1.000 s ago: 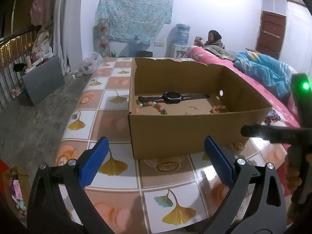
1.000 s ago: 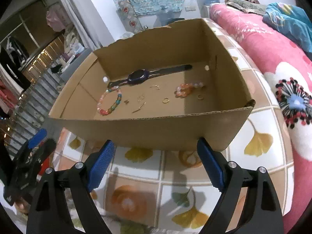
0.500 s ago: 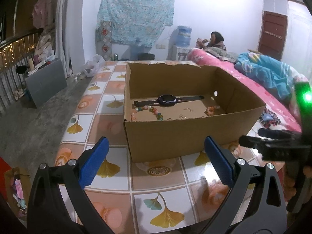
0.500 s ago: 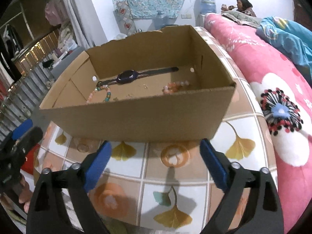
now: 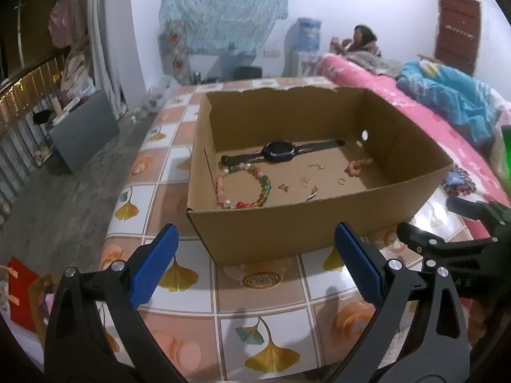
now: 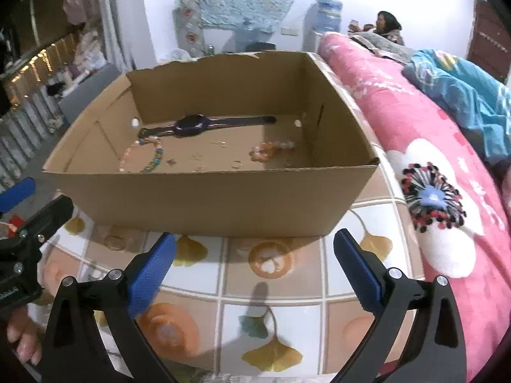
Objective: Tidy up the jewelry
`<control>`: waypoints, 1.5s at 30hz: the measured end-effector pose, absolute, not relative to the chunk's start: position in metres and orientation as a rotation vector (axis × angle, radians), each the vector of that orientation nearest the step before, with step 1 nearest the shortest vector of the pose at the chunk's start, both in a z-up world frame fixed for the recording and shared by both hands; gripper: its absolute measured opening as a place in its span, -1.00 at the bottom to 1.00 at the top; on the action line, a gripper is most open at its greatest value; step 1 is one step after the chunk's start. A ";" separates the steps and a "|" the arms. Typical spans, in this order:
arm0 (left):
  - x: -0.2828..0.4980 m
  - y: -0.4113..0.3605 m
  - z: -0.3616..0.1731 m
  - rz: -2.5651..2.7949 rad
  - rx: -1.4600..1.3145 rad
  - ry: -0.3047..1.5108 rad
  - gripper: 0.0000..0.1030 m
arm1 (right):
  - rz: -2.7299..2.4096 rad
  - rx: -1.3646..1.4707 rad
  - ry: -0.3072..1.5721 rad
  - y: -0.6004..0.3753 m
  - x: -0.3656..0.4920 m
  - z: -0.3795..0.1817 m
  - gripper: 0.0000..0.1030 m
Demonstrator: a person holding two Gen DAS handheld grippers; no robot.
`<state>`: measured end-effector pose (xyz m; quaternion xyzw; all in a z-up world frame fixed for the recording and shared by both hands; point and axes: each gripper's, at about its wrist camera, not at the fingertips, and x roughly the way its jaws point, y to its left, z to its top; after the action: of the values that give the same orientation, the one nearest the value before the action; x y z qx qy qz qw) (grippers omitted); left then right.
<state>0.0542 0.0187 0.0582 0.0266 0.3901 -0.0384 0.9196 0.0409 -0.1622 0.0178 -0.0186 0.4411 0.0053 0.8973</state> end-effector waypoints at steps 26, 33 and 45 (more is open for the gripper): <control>0.084 0.022 0.050 0.024 -0.011 0.962 0.84 | -0.020 0.012 0.976 -0.156 0.059 0.019 0.87; 0.085 0.026 0.050 0.025 -0.026 0.968 0.84 | -0.018 -0.012 0.972 -0.151 0.060 0.019 0.87; 0.086 0.027 0.050 0.024 -0.026 0.969 0.84 | -0.018 -0.025 0.971 -0.149 0.060 0.020 0.87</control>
<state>0.0855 0.0269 0.0500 -0.0125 0.4657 0.0116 0.8848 0.0599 -0.1485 0.0202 -0.0120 0.4664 -0.0086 0.8844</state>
